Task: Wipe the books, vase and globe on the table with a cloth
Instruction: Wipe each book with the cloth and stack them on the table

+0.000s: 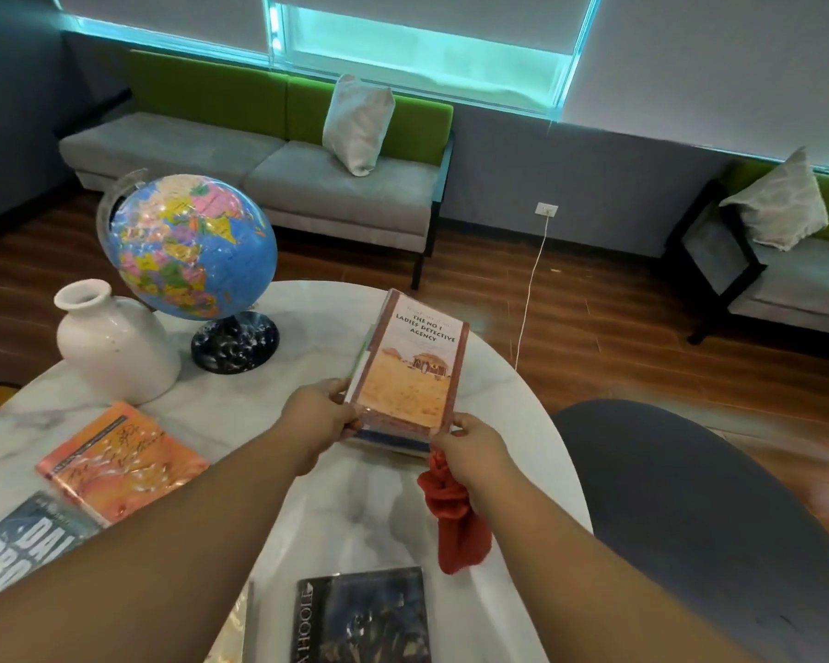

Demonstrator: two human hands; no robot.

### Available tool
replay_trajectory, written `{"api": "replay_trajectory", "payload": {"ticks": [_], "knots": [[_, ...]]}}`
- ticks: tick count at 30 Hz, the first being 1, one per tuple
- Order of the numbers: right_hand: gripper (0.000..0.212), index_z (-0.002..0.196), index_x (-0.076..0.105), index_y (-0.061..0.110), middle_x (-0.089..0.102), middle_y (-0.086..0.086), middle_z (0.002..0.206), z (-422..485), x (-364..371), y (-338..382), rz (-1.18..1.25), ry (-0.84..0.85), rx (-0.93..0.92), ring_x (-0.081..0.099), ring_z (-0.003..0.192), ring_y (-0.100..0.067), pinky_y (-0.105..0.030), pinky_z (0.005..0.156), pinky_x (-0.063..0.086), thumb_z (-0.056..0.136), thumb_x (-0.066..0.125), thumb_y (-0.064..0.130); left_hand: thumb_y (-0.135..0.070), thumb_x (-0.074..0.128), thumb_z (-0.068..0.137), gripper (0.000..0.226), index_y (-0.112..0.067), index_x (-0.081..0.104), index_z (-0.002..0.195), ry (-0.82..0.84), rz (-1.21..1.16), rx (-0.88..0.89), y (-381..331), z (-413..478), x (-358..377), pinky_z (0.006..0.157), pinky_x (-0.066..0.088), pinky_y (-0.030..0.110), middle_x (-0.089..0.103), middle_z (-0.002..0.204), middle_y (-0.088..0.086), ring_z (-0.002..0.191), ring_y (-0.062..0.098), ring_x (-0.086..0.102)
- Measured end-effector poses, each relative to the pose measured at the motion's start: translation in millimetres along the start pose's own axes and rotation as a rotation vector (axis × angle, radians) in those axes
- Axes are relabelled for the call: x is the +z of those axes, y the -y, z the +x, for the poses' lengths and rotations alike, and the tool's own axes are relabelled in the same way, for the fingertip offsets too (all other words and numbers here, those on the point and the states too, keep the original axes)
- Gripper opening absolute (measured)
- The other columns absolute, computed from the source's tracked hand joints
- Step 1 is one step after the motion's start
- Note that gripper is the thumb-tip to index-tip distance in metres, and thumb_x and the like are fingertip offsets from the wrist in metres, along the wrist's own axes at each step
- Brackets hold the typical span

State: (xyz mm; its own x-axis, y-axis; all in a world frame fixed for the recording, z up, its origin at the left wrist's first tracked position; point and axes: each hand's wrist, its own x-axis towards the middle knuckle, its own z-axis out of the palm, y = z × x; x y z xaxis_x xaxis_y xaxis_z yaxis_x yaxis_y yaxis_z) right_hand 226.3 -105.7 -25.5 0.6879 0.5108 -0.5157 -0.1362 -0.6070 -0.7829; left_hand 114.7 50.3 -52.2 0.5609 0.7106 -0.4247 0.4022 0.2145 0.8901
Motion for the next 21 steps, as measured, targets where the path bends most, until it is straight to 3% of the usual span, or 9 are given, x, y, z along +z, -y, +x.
{"api": "replay_trajectory", "payload": {"ticks": [3, 5, 8, 10, 15, 21], "knots": [[0.027, 0.125, 0.058, 0.028, 0.068, -0.002, 0.081, 15.7, 12.1, -1.6, -0.063, -0.03, -0.026, 0.065, 0.059, -0.017, -0.031, 0.055, 0.059, 0.099, 0.05, 0.026, -0.005, 0.058, 0.093, 0.044, -0.011, 0.053, 0.136, -0.064, 0.141, -0.027, 13.2, 19.7, -2.7, 0.081, 0.054, 0.03, 0.065, 0.118, 0.011, 0.098, 0.024, 0.063], [0.029, 0.123, 0.059, 0.03, 0.07, -0.003, 0.08, 23.5, 17.7, -4.6, -0.198, -0.045, -0.05, 0.067, 0.064, -0.022, -0.039, 0.065, 0.061, 0.096, 0.05, 0.027, -0.009, 0.059, 0.092, 0.039, -0.012, 0.059, 0.131, -0.124, 0.25, -0.031, 23.6, 22.7, -3.9, 0.084, 0.048, 0.028, 0.063, 0.124, 0.009, 0.105, 0.025, 0.06], [0.026, 0.119, 0.06, 0.032, 0.065, 0.004, 0.073, 25.3, 22.7, -4.9, -0.352, -0.064, -0.048, 0.061, 0.055, -0.012, -0.024, 0.049, 0.05, 0.097, 0.047, 0.033, -0.013, 0.055, 0.092, 0.038, -0.019, 0.062, 0.129, -0.155, 0.283, -0.011, 40.2, 25.1, -2.9, 0.091, 0.051, 0.034, 0.059, 0.126, 0.007, 0.106, 0.025, 0.06], [0.024, 0.114, 0.061, 0.029, 0.061, 0.006, 0.069, 24.2, 24.6, -4.3, -0.374, -0.078, -0.015, 0.056, 0.048, -0.008, -0.016, 0.041, 0.04, 0.098, 0.045, 0.035, -0.013, 0.053, 0.093, 0.036, -0.024, 0.064, 0.126, -0.153, 0.287, 0.003, 42.5, 23.7, -2.6, 0.09, 0.051, 0.033, 0.063, 0.12, 0.004, 0.103, 0.024, 0.06], [0.019, 0.11, 0.059, 0.031, 0.069, 0.0, 0.077, 22.4, 28.4, -9.0, -0.355, -0.076, 0.047, 0.067, 0.056, -0.016, -0.027, 0.059, 0.058, 0.097, 0.047, 0.039, -0.007, 0.052, 0.094, 0.035, -0.018, 0.064, 0.125, -0.156, 0.296, 0.024, 38.9, 20.8, -2.5, 0.082, 0.042, 0.024, 0.064, 0.119, 0.005, 0.097, 0.019, 0.055], [0.026, 0.121, 0.057, 0.032, 0.07, -0.002, 0.073, 21.3, 27.0, -11.3, -0.358, -0.076, 0.082, 0.067, 0.05, -0.016, -0.029, 0.056, 0.059, 0.097, 0.05, 0.037, -0.007, 0.051, 0.096, 0.036, -0.014, 0.06, 0.13, -0.145, 0.38, 0.017, 37.0, 24.1, -3.3, 0.088, 0.043, 0.026, 0.06, 0.129, 0.009, 0.108, 0.025, 0.056]]}}
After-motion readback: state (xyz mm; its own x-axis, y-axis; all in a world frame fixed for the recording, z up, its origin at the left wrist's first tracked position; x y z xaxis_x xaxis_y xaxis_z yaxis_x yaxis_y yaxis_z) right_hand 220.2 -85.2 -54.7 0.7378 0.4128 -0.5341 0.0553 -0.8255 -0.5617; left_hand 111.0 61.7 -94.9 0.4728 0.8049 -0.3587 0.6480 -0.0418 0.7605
